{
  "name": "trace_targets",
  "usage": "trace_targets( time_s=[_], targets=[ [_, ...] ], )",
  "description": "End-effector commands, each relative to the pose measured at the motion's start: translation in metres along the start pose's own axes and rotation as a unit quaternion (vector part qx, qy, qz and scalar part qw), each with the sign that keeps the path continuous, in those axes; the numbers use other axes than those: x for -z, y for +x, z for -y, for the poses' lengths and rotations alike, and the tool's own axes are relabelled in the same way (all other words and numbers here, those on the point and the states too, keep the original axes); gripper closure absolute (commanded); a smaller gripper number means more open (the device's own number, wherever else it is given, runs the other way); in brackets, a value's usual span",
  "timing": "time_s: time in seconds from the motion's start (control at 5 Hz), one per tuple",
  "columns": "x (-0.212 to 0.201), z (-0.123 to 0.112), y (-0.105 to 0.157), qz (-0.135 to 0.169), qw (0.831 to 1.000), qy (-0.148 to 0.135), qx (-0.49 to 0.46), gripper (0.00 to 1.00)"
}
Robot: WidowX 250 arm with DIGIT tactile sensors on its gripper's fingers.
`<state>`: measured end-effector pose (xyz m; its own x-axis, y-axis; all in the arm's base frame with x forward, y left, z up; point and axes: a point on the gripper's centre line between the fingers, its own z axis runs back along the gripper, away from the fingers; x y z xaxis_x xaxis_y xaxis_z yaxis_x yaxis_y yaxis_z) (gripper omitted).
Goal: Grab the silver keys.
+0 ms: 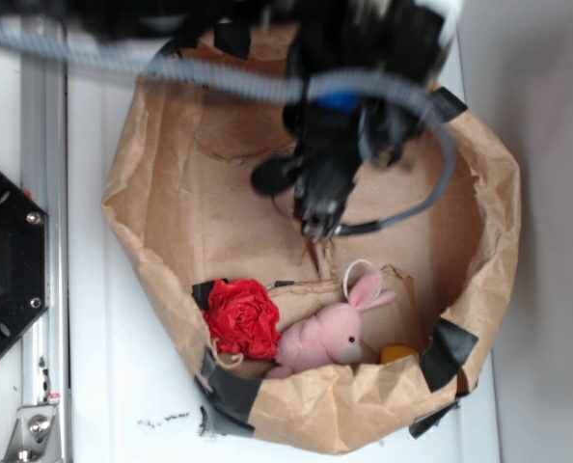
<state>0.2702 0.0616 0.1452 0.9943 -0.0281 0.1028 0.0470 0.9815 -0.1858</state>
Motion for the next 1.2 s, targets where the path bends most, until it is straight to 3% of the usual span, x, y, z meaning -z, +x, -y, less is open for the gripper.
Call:
trace_targets(
  time_s=[0.0, 0.4, 1.0],
  targets=[
    [-0.003, 0.004, 0.009, 0.027, 0.998, 0.052, 0.023, 1.00],
    [0.003, 0.005, 0.022, 0.025, 0.998, 0.058, 0.024, 1.00],
    [0.004, 0.010, 0.018, 0.047, 0.996, 0.066, 0.032, 1.00]
  ],
)
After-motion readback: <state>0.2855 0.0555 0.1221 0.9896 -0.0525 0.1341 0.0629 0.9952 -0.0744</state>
